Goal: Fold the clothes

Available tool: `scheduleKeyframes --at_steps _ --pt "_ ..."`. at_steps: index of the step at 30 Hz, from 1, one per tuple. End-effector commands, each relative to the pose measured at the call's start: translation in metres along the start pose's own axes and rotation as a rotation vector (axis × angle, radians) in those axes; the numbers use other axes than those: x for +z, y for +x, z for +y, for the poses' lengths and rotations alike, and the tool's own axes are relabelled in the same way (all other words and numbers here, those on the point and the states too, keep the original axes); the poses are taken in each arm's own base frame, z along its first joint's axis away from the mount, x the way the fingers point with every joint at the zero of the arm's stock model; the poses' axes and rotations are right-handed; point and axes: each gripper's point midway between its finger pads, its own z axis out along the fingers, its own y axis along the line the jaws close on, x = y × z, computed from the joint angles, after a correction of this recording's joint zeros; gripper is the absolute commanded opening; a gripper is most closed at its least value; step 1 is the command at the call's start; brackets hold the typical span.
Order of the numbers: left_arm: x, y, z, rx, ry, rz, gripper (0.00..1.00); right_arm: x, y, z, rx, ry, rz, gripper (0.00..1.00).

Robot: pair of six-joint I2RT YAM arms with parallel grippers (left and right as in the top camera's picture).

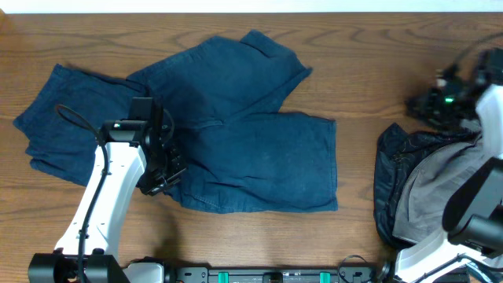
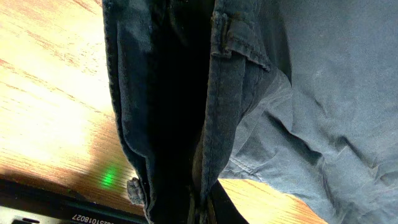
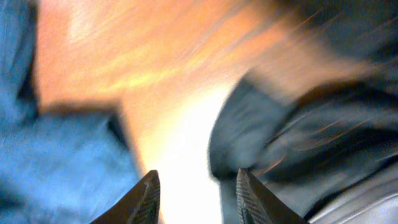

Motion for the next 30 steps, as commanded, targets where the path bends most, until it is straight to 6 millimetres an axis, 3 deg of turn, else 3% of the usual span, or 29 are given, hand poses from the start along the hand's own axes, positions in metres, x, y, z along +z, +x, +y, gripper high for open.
scheduleKeyframes --at_steps 1,6,7,8,9,11,15,17,19,22,30 --pt "0.002 0.003 0.0 0.02 -0.003 0.017 0.06 0.008 0.028 0.011 0.1 0.064 0.1 0.38" --pt "0.002 0.004 0.0 0.035 -0.004 0.018 0.09 0.029 0.07 0.02 0.199 0.15 0.222 0.39" --pt "0.002 0.004 0.001 0.034 -0.006 0.021 0.26 0.033 0.074 0.022 0.203 0.158 0.232 0.39" --pt "0.002 0.005 0.001 0.034 -0.007 0.023 0.54 0.037 0.08 0.024 0.199 0.162 0.244 0.38" --pt "0.002 0.005 0.002 0.033 -0.009 0.026 0.73 0.041 0.085 0.026 0.184 0.168 0.256 0.38" --pt "0.002 0.007 0.003 0.031 -0.014 0.033 0.85 0.045 0.093 0.03 0.169 0.183 0.271 0.38" --pt "0.001 0.014 0.009 0.018 -0.039 0.061 0.88 0.049 0.103 0.041 0.103 0.216 0.282 0.38" --pt "-0.001 0.02 0.026 -0.047 -0.129 0.068 0.89 0.046 0.107 0.047 0.091 0.236 0.275 0.38" --pt "-0.003 0.023 0.041 -0.115 -0.209 0.062 0.89 0.042 0.109 0.053 0.116 0.236 0.259 0.39" --pt "-0.001 0.025 0.044 -0.185 -0.218 0.054 0.89 0.034 0.106 0.058 0.184 0.229 0.215 0.39" --pt "0.034 0.016 0.06 -0.345 -0.219 -0.088 0.89 0.022 0.101 0.063 0.182 0.21 0.157 0.39"
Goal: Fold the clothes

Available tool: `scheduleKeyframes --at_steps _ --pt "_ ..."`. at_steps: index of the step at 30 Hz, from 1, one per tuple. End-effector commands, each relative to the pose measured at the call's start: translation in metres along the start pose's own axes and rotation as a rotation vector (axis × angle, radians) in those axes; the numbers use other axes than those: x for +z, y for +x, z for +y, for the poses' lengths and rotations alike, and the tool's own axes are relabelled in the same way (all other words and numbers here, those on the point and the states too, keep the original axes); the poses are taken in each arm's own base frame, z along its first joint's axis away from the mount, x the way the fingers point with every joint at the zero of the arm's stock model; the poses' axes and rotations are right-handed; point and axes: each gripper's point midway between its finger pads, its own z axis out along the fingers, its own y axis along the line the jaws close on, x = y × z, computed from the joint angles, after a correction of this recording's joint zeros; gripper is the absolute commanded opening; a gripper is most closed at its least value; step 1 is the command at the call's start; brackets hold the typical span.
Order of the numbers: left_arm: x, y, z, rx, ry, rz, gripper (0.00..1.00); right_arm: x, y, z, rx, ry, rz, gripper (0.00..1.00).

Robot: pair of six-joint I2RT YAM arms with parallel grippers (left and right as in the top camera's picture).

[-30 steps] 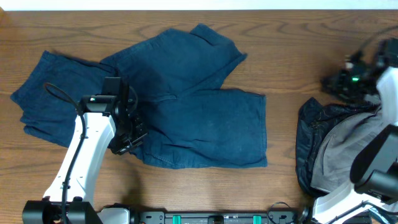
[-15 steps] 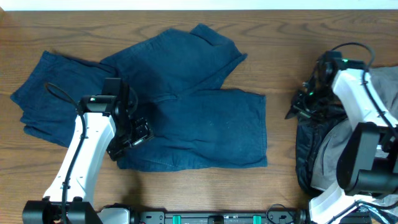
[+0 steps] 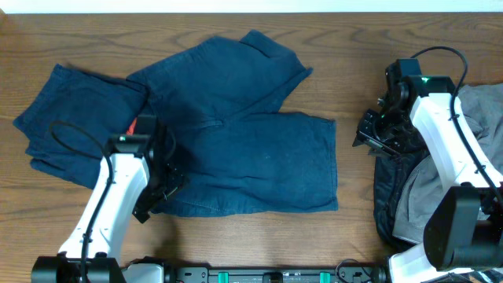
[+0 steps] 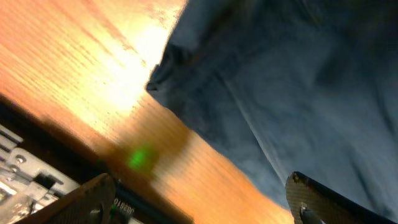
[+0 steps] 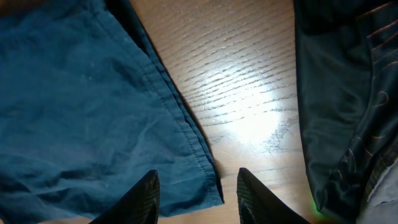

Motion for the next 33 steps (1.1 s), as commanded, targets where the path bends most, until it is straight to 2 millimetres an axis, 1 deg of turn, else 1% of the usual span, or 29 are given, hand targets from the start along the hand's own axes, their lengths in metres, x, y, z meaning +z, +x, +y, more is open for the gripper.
scheduleKeyframes --at_steps 1,4,6,8,9,10,12,13,15,16,17,20,25,27,33 --pt "0.015 -0.003 0.01 -0.095 -0.016 -0.057 0.89 -0.004 0.0 -0.002 0.028 0.009 -0.025 0.39" --pt "0.031 -0.006 0.007 -0.107 0.01 -0.086 0.89 -0.004 -0.001 -0.002 0.03 0.007 -0.027 0.39" --pt "0.037 -0.011 0.004 -0.111 0.033 -0.112 0.88 -0.004 -0.001 -0.002 0.046 0.007 -0.026 0.39" --pt "0.039 -0.018 0.002 -0.117 0.039 -0.148 0.85 -0.004 0.0 -0.002 0.065 0.007 -0.025 0.39" --pt "0.04 -0.022 0.003 -0.119 0.033 -0.171 0.8 -0.004 -0.001 -0.002 0.075 0.007 -0.026 0.39" --pt "0.04 -0.025 0.004 -0.121 0.029 -0.187 0.73 -0.005 -0.001 -0.002 0.086 0.006 -0.026 0.39" --pt "0.039 -0.029 0.004 -0.123 0.026 -0.206 0.49 -0.004 -0.001 -0.002 0.112 0.007 -0.026 0.38" --pt "0.039 -0.03 0.003 -0.123 0.029 -0.209 0.34 -0.004 0.0 -0.002 0.121 0.008 -0.023 0.38" --pt "0.039 -0.03 0.003 -0.123 0.03 -0.209 0.2 -0.004 0.002 -0.003 0.14 0.012 -0.017 0.38" --pt "0.039 -0.03 0.003 -0.123 0.03 -0.208 0.1 -0.003 0.003 -0.004 0.151 0.013 -0.014 0.38" --pt "0.039 -0.029 0.003 -0.122 0.029 -0.208 0.06 -0.002 0.004 -0.005 0.169 0.017 -0.008 0.38" --pt "0.04 -0.026 0.005 -0.12 0.023 -0.193 0.06 0.004 0.009 -0.008 0.202 0.023 0.014 0.37" --pt "0.037 -0.016 0.001 -0.104 0.057 -0.142 0.06 0.019 0.034 -0.006 0.231 -0.025 0.114 0.35" --pt "0.03 -0.013 -0.001 -0.098 0.08 -0.135 0.06 0.023 0.045 -0.004 0.235 -0.052 0.154 0.34" --pt "0.0 -0.012 0.002 -0.091 0.152 -0.196 0.06 0.033 0.085 0.0 0.189 -0.102 0.208 0.34"
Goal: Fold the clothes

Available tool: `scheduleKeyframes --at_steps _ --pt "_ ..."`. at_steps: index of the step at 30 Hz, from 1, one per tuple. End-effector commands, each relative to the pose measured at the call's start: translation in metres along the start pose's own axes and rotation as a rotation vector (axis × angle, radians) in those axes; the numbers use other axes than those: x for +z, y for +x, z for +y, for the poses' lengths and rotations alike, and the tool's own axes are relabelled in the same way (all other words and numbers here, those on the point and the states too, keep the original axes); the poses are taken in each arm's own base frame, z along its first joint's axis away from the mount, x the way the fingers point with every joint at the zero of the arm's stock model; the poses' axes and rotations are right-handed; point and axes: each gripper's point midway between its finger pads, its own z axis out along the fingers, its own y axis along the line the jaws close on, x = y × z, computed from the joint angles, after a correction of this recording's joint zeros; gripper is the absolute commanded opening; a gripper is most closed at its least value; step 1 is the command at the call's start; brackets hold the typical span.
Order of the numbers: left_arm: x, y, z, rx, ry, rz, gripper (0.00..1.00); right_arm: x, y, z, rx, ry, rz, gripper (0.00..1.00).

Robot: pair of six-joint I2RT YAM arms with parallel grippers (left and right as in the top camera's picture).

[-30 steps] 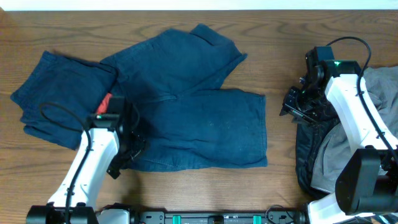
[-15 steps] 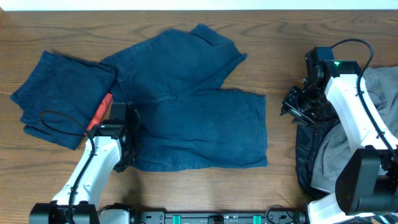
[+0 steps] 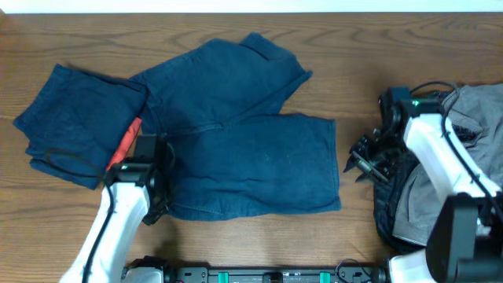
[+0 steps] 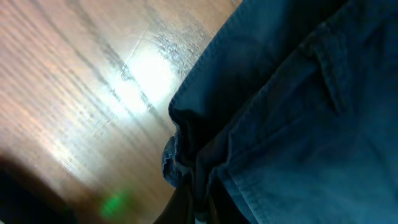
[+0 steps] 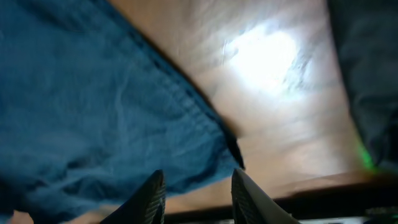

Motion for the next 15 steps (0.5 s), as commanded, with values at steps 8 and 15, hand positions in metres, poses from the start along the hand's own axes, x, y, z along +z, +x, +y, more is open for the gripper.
scheduleKeyframes --at_steps 8,15 --pt "-0.033 -0.009 -0.008 -0.003 0.127 -0.089 0.06 0.028 0.071 -0.001 -0.024 -0.066 0.082 0.33" --pt "-0.032 -0.009 -0.008 0.003 0.122 -0.085 0.06 0.058 0.088 -0.012 0.026 -0.029 0.059 0.33"
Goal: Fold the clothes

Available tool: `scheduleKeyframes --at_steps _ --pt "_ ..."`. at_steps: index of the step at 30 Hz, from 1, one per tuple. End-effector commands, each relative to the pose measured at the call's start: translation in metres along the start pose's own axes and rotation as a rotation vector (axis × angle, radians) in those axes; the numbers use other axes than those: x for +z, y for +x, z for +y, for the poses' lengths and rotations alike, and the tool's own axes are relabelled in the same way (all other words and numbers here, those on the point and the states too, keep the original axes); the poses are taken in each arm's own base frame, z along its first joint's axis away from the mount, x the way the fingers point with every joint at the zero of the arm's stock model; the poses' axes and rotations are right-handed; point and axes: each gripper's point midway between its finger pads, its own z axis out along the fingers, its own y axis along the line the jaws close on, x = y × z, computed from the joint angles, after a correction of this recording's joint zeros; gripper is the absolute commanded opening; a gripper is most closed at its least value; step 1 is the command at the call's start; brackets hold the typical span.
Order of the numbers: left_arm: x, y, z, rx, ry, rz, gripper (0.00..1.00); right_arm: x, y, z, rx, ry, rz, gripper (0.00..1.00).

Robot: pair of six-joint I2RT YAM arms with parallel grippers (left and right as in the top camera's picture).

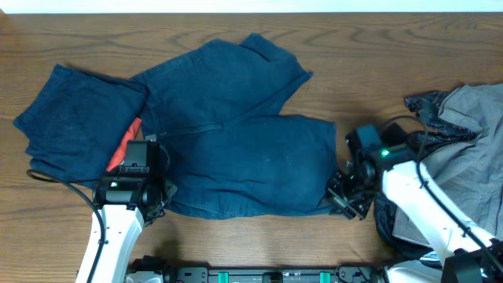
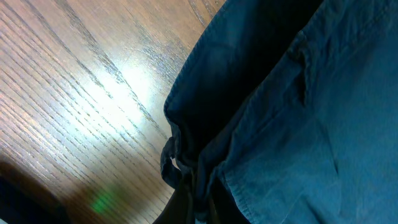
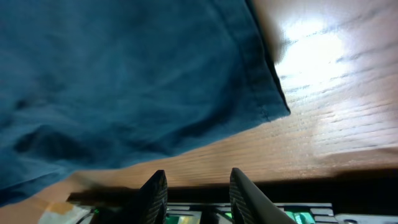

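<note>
Dark blue shorts [image 1: 244, 149] lie spread across the middle of the table, one leg angled to the back. My left gripper [image 1: 155, 203] is shut on their front left corner; in the left wrist view the gripper [image 2: 196, 202] pinches bunched waistband cloth [image 2: 177, 158]. At the shorts' front right corner [image 3: 273, 112], my right gripper [image 1: 346, 200] stands open, low over the table's front edge. Its fingers [image 3: 155, 193] hold nothing, and the hem lies just beyond them.
A folded blue garment [image 1: 71, 118] lies at the left with an orange-red piece [image 1: 126, 145] beside it. A pile of grey and dark clothes [image 1: 448, 157] fills the right edge. The table's front edge and a black rail [image 3: 280, 205] lie right under the right gripper.
My right gripper has moved from beside the shorts' right hem to their front right corner, lower and nearer the table edge. The left gripper stays shut on the front left corner.
At first my left gripper was shut on the shorts' left edge and the right arm was far right over the clothes pile. Then the left was open by the front left corner and the right had neared the shorts. Then the left shut on that corner; the right now reaches the opposite corner.
</note>
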Motion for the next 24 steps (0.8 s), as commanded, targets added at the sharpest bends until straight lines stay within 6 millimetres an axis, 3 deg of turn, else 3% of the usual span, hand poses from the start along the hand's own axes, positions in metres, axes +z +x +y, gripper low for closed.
scheduleKeyframes --at_steps 1,8,10,13,20,23,24 --pt "-0.005 -0.004 -0.003 0.021 0.009 -0.013 0.06 0.008 0.005 -0.009 0.093 0.037 -0.024 0.33" --pt "-0.005 -0.004 -0.003 0.047 0.008 -0.013 0.06 0.01 -0.005 -0.021 0.153 0.105 -0.11 0.37" --pt "-0.005 -0.004 -0.003 0.047 0.008 -0.013 0.06 0.011 -0.011 -0.028 0.193 0.136 -0.157 0.5" --pt "-0.005 -0.004 -0.003 0.047 0.008 -0.013 0.06 0.017 -0.013 -0.033 0.224 0.139 -0.172 0.57" --pt "-0.005 -0.004 -0.003 0.047 0.008 -0.013 0.06 0.035 -0.025 -0.029 0.219 0.065 -0.204 0.58" --pt "-0.005 -0.004 -0.003 0.047 0.008 -0.013 0.06 0.035 -0.036 -0.022 0.2 0.029 -0.253 0.52" --pt "-0.005 -0.004 -0.003 0.047 0.008 -0.012 0.06 0.033 -0.041 -0.019 0.193 0.018 -0.277 0.45"
